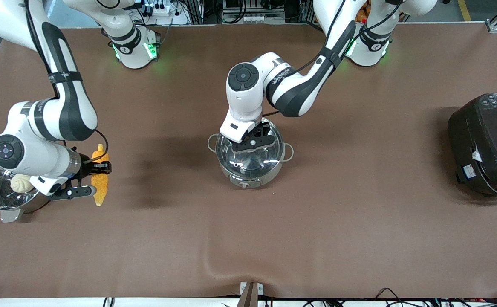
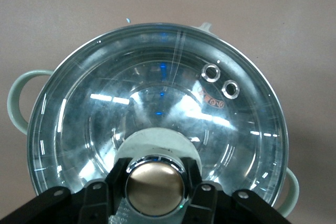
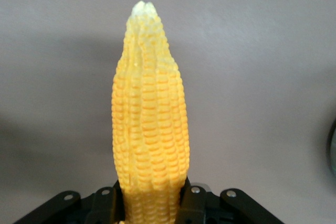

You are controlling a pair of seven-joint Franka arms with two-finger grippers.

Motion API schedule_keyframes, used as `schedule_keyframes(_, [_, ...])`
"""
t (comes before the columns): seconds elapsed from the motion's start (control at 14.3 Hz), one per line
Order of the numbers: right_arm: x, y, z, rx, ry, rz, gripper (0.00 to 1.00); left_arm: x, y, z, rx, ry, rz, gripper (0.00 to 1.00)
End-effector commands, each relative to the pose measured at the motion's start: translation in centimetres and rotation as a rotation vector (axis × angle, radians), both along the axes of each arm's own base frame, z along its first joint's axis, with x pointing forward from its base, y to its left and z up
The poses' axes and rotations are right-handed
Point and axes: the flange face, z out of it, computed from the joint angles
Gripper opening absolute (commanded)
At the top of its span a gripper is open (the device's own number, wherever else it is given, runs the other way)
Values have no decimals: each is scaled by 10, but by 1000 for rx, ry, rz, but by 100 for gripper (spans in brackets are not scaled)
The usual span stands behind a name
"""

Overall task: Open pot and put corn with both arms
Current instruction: 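Grasp the lid knob with the left gripper while the right gripper grasps the corn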

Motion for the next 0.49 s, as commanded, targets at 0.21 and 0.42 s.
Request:
schedule_keyframes(0.21, [4, 22, 2, -1, 7, -7, 25, -1, 1, 20, -24, 5, 37, 0])
schedule_keyframes(0.42, [5, 31, 18, -4, 31, -1, 25, 7, 26, 75, -26, -6, 68, 0])
